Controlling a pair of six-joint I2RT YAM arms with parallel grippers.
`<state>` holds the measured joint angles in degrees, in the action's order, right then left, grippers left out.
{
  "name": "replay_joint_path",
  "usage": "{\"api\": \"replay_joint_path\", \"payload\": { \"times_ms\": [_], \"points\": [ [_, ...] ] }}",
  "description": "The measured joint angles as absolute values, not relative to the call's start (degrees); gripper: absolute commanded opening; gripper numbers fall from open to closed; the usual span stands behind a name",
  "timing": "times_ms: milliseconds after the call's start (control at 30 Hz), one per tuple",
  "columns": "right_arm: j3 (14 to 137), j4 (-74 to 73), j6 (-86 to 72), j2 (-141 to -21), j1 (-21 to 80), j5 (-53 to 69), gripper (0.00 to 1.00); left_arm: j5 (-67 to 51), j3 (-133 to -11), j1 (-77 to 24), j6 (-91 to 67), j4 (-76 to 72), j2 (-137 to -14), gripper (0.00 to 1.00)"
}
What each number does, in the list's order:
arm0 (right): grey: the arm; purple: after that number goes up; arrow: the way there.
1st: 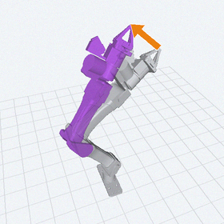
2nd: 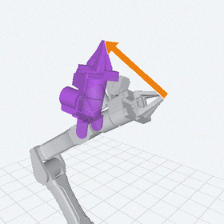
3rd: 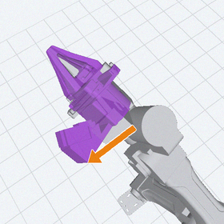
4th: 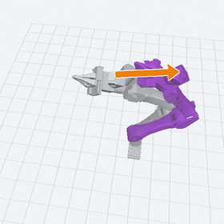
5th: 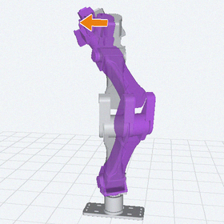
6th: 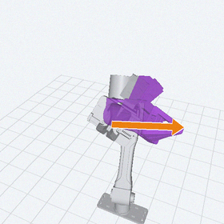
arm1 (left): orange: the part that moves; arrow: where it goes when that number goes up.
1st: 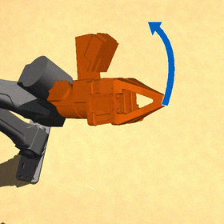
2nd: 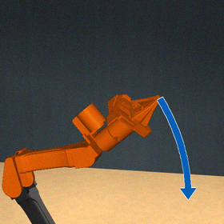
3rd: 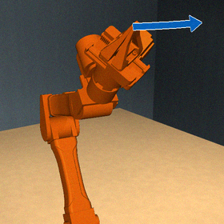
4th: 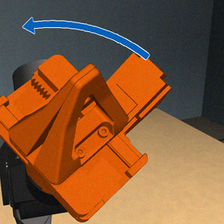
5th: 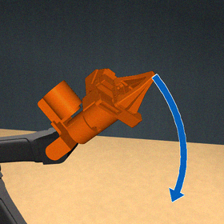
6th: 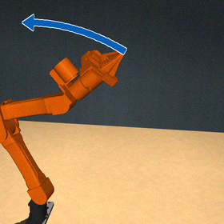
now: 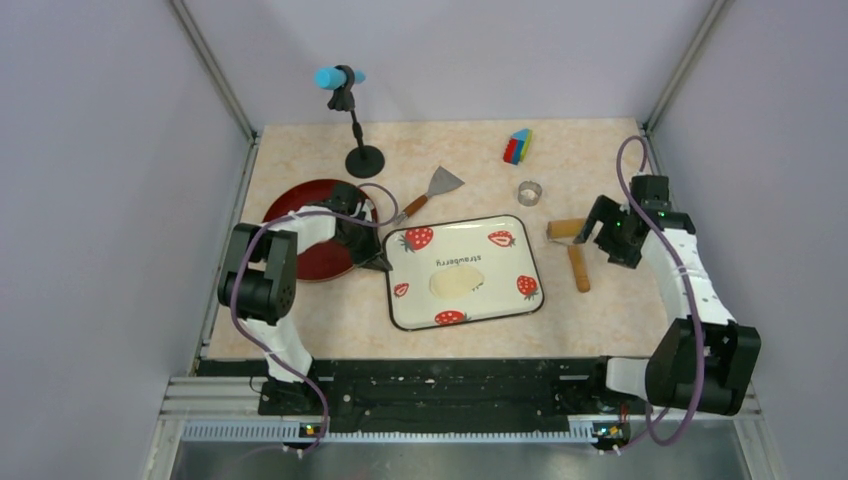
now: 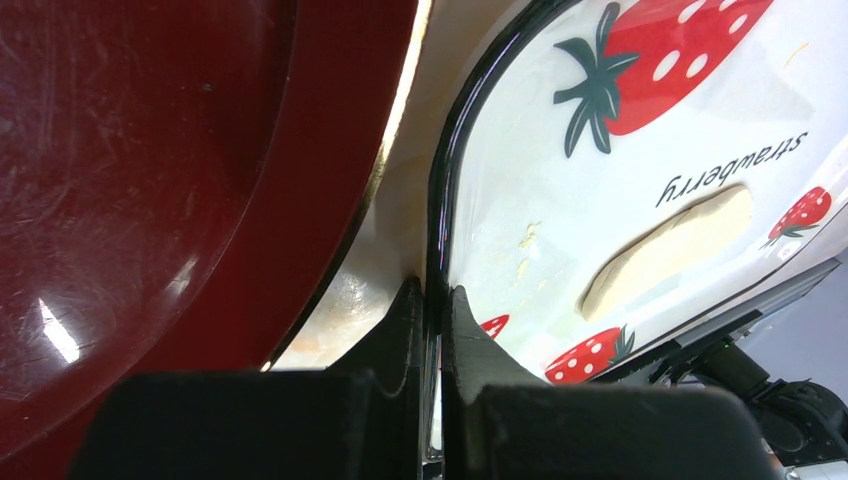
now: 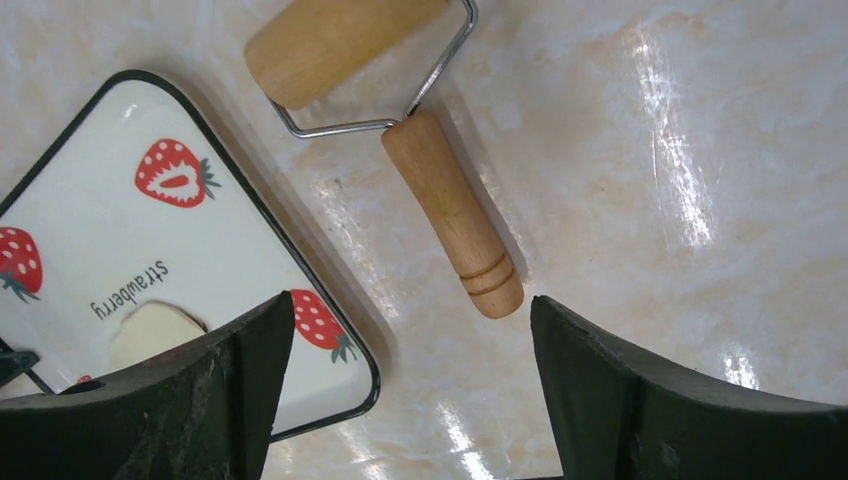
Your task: Roll out the dumpling wrappers from the dough
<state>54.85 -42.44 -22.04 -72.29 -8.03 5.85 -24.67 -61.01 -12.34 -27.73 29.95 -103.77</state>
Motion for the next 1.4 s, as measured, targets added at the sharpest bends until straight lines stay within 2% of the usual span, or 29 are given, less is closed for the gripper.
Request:
{"api": "replay_joint_path", "payload": {
  "times_ms": [100, 300, 767, 1100, 1267, 1400],
  "points": [
    [57.5, -42.5, -21.6, -73.6, -8.0, 6.0, 0.93, -24.5, -61.2, -12.5, -27.7, 30.0, -103.9, 0.00],
    [61.3, -41.5, -21.1, -80.3, -8.0, 8.4, 0.94, -24.6, -62.1, -13.1, -27.9, 30.0, -104.6, 0.00],
    [79.1, -40.6, -21.3, -102.0, -6.7, 15.1, 0.83, -24.6, -63.7, -16.7, -30.6, 28.3, -106.2, 0.00],
    [96.7, -41.3, -25.6, -119.6, -5.0, 17.7, 0.67, -24.6, -63.7, -17.1, -31.6, 28.0, -106.3, 0.00],
    [105.2, -42.6, -26.7, -127.0, -3.9, 19.6, 0.55, -24.4, -63.7, -17.2, -31.6, 28.0, -106.3, 0.00],
    [107.4, -43.4, -27.3, -129.7, -3.1, 21.1, 0.42, -24.3, -63.7, -17.2, -31.8, 28.0, -106.3, 0.00]
  ]
}}
